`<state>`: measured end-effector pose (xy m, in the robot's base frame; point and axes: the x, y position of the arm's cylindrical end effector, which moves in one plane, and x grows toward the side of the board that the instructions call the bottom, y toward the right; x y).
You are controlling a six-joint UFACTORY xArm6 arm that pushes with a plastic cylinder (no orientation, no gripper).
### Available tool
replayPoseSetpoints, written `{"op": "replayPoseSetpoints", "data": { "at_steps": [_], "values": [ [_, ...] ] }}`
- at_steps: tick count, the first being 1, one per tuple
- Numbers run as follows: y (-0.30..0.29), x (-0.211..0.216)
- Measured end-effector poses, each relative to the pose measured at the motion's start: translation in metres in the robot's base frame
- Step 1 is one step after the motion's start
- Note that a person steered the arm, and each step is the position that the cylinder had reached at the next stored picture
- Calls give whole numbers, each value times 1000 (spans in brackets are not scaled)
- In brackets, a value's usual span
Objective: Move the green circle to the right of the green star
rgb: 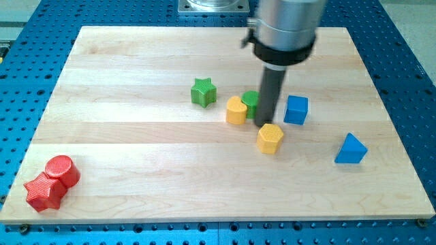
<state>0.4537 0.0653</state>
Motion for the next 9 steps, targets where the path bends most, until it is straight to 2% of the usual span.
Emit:
{"op": "replayPoseSetpoints", "data": {
  "at_steps": [1, 2, 3, 4, 7, 9],
  "values": [
    [-14, -15],
    [22, -18],
    [31, -30],
    [24, -58],
    [-69, -63],
    [-54, -63]
  ]
}}
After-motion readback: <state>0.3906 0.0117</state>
